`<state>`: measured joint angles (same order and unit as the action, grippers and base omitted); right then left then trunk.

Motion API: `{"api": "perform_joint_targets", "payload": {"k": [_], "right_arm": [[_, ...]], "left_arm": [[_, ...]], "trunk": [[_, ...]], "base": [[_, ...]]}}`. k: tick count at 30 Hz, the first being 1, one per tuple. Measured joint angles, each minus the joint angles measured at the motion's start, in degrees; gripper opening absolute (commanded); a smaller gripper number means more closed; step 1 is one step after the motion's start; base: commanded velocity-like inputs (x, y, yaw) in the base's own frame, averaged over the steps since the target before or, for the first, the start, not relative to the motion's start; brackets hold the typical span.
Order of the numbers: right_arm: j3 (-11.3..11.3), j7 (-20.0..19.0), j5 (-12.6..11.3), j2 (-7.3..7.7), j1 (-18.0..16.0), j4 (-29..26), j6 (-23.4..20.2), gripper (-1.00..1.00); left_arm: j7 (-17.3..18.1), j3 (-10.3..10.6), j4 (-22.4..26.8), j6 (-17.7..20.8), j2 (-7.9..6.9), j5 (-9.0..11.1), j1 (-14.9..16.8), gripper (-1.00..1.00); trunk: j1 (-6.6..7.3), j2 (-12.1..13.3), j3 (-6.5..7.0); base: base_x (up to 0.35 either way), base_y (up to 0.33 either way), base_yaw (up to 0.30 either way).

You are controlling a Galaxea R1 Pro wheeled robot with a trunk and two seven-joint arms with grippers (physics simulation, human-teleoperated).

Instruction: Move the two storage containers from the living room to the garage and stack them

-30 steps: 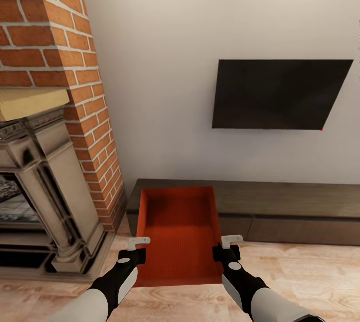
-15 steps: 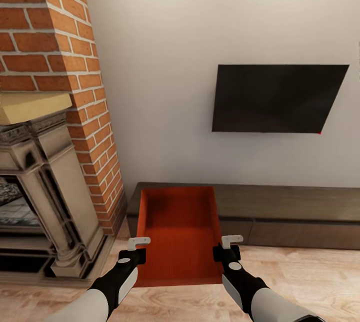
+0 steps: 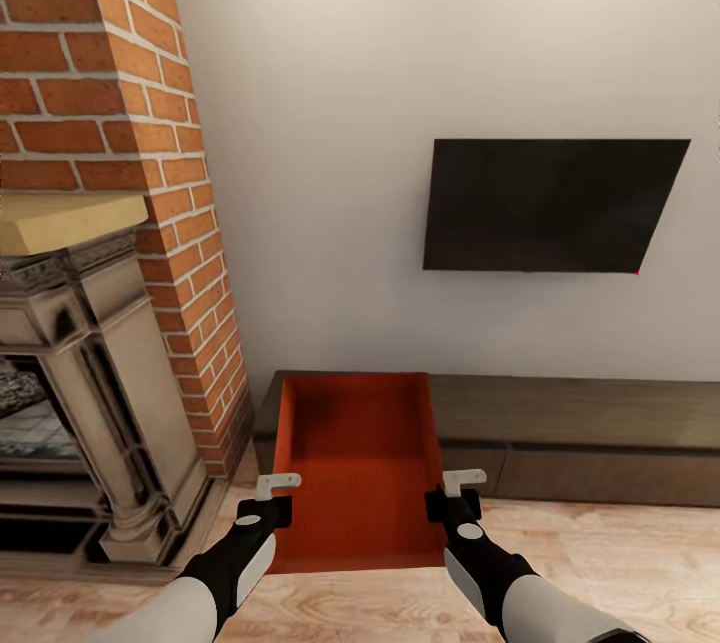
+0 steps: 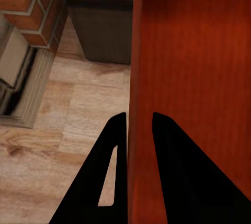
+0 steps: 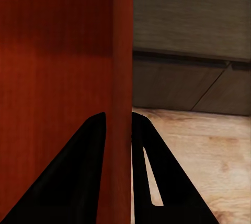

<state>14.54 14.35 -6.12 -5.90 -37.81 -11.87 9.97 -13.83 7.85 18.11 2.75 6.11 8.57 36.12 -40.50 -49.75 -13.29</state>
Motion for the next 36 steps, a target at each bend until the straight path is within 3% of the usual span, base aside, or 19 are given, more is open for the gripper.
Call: {"api": "perform_joint_targets", "payload": {"k": [23, 36], "right_arm": [[0.01, 0.0, -0.01, 0.0, 0.0, 0.01, 0.0, -1.0], [-0.27, -0.09, 0.56, 0.0, -0.02, -0.16, -0.47, -1.0]], "left_arm": [[0.0, 0.01, 0.0, 0.0, 0.0, 0.01, 0.0, -1.0], [-0.17, 0.25, -0.13, -0.05, -0.01, 0.69, -0.03, -1.0]], "trunk": [[0.0, 0.0, 2.12], [0.0, 0.01, 2.22]], "base": [[0.0, 0.0, 0.0], [0.0, 0.0, 0.0]]}}
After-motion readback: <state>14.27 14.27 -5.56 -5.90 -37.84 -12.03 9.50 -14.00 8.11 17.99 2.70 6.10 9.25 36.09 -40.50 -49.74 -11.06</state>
